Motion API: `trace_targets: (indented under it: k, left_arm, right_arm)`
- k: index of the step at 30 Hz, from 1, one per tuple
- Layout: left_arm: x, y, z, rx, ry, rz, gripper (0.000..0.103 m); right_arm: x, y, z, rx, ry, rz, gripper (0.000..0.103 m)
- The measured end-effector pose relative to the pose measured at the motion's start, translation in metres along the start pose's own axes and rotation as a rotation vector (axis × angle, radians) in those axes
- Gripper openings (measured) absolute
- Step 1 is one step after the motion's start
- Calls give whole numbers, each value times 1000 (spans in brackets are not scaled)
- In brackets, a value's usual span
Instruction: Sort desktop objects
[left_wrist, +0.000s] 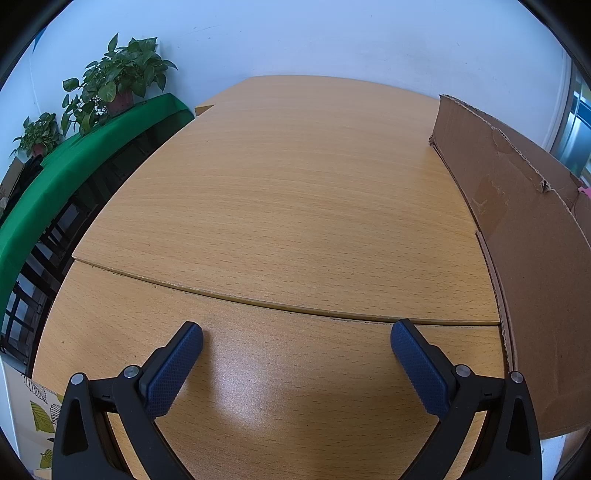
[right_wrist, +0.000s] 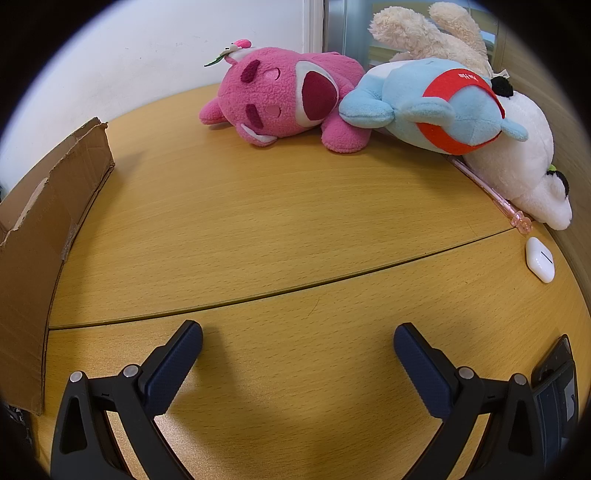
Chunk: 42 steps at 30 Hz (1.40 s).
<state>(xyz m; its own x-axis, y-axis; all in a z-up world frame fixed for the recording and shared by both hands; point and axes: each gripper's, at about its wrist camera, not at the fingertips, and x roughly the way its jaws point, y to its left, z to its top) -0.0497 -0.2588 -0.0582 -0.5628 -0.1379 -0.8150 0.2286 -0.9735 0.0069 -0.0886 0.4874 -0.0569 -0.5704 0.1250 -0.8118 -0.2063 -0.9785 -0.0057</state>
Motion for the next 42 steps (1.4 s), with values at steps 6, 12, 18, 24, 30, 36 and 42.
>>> trace_targets:
  k: [6, 12, 18, 24, 30, 36, 42]
  left_arm:
    - [0, 0, 0, -2, 0, 0, 103]
    - [0, 0, 0, -3, 1, 1, 103]
    - [-2, -1, -2, -10, 21, 1, 103]
    - [-78, -10, -23, -5, -89, -57, 102]
    - [-182, -55, -59, 65, -192, -349, 102]
    - [-186, -115, -96, 119, -51, -559, 102]
    - [-158, -136, -123, 50, 89, -735, 95]
  right_arm:
    - [1, 1, 1, 18, 0, -13, 103]
    - [0, 1, 1, 19, 0, -14, 103]
    - [-19, 10, -21, -31, 27, 21, 103]
    - [-98, 26, -73, -138, -85, 79, 103]
    - [-191, 85, -96, -300, -201, 317, 103]
    - [-225, 190, -116, -421, -148, 712, 103]
    - [-225, 280, -152, -578, -83, 822, 103]
